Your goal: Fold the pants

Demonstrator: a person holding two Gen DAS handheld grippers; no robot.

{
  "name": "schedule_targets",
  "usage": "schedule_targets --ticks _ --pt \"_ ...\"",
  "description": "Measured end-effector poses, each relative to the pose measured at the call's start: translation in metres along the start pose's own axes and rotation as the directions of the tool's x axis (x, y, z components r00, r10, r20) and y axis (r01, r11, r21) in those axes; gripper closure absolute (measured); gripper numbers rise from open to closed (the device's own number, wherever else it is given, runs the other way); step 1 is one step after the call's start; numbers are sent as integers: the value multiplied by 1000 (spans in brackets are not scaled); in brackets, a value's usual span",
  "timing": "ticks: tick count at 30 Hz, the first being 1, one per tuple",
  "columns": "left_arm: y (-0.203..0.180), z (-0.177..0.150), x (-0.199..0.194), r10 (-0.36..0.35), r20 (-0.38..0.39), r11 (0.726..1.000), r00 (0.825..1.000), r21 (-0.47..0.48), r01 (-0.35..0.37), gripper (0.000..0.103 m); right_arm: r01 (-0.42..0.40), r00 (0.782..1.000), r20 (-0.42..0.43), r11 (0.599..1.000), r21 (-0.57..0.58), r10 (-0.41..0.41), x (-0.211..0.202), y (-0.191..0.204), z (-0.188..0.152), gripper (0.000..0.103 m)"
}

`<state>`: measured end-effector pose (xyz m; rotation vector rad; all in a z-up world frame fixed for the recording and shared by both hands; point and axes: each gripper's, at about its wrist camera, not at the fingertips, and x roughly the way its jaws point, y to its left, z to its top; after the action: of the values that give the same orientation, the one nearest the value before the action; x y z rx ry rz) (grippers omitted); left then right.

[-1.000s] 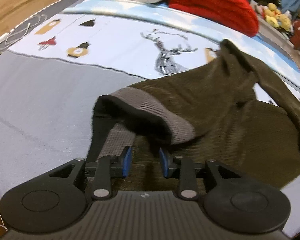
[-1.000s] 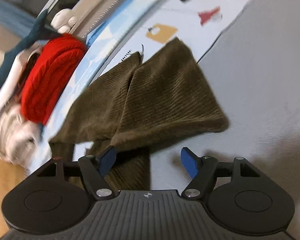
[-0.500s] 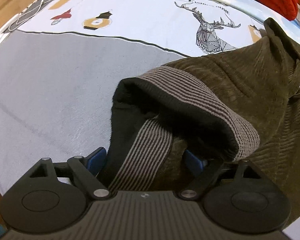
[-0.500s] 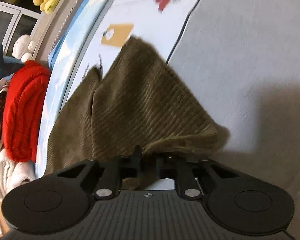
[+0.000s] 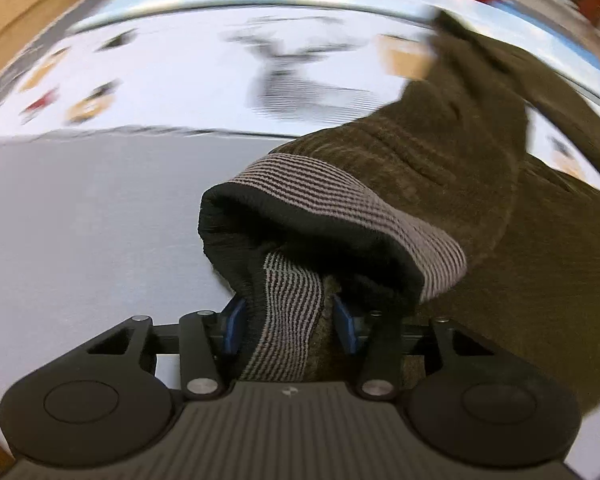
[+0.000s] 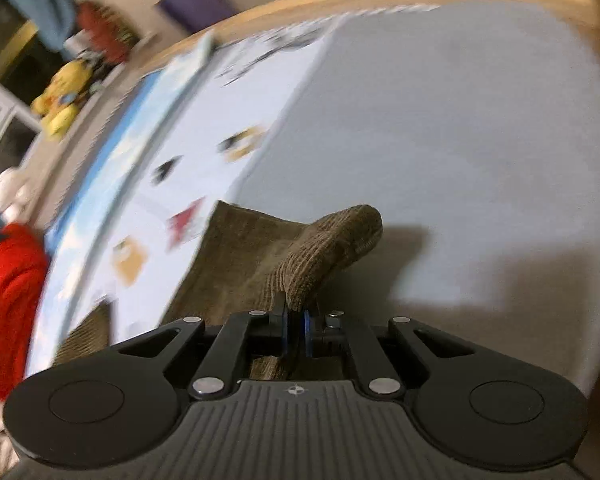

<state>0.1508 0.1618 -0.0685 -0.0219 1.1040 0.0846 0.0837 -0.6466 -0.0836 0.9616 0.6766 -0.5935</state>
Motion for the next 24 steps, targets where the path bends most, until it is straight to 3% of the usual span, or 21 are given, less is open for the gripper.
schedule_targets --ticks 2,5,8,9,11,14,15,16,17,19,21,24 --pt "-31 -3 -5 -52 11 992 999 112 51 52 80 996 43 997 7 -80 -13 -29 8 96" --pt "-58 -7 -7 -45 22 978 999 203 40 50 198 980 23 979 45 -199 -13 -67 16 94" --pt "-49 -2 -6 -31 8 990 999 140 30 41 203 977 -86 973 113 -194 0 -96 16 80" --pt "-43 -5 -6 -30 4 995 1000 98 29 33 191 978 -110 975 116 -178 3 -100 16 69" --pt "-33 -1 -2 -25 -21 999 999 27 25 32 166 981 -110 984 60 -159 8 -95 16 58" --pt "-27 2 10 -34 -83 999 996 1 34 31 201 972 -109 976 -79 -209 17 -76 12 56" --pt "-29 0 13 -36 -98 999 994 20 39 36 213 969 -105 970 -115 -225 18 -71 8 58" --pt "-32 -1 14 -49 -102 997 994 48 54 49 225 966 -96 963 -147 -241 21 -66 7 70" --pt "-34 -2 13 -61 -97 995 993 69 68 52 232 964 -89 958 -167 -249 24 -59 5 84" --pt "-35 -4 9 -63 -84 991 994 110 72 65 242 964 -65 951 -194 -259 30 -47 7 93" --pt "-32 -6 6 -68 -72 990 995 118 76 71 207 975 -37 952 -227 -221 30 -35 5 95" --pt "-24 -13 -2 -55 -62 990 997 127 62 71 80 996 -19 943 -323 -91 22 -14 -2 95"
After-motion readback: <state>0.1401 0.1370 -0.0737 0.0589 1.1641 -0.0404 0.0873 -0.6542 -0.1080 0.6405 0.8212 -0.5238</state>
